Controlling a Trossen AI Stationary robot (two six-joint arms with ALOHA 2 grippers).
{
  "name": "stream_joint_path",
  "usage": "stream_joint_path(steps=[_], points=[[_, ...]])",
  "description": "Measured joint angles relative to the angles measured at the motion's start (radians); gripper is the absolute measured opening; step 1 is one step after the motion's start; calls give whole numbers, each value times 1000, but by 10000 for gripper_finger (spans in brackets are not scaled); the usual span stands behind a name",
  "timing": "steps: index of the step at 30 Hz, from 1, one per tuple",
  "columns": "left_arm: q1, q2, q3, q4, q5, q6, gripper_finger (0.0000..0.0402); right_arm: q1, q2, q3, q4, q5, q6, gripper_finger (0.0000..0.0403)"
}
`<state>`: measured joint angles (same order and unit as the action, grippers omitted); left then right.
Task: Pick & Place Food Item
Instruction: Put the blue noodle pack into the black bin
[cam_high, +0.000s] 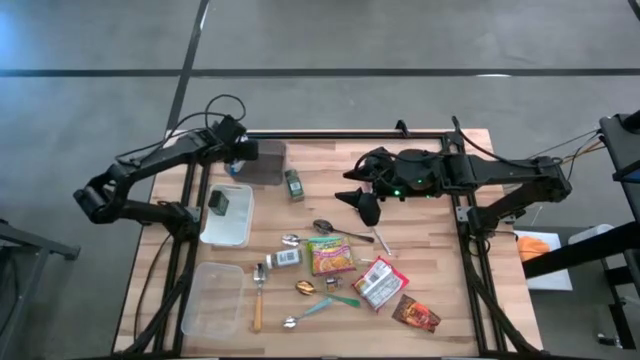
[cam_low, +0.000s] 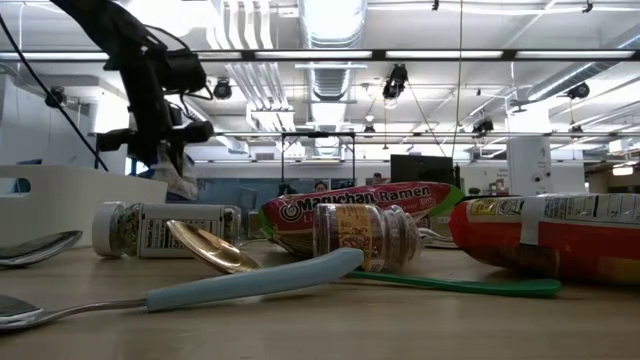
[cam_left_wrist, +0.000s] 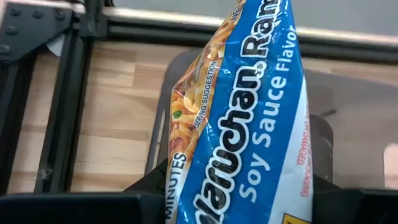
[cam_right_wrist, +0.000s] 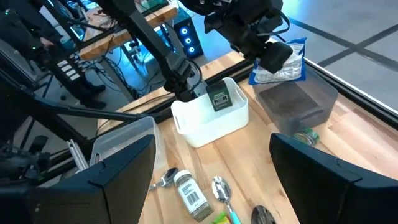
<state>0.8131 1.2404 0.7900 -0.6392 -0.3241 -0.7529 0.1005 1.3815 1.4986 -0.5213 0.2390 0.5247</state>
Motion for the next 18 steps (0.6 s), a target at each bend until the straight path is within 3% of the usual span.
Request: stream_joint_path(steps=[18], points=[[0, 0, -114, 141, -32, -53, 128, 0, 0, 0, 0, 0, 0, 310]])
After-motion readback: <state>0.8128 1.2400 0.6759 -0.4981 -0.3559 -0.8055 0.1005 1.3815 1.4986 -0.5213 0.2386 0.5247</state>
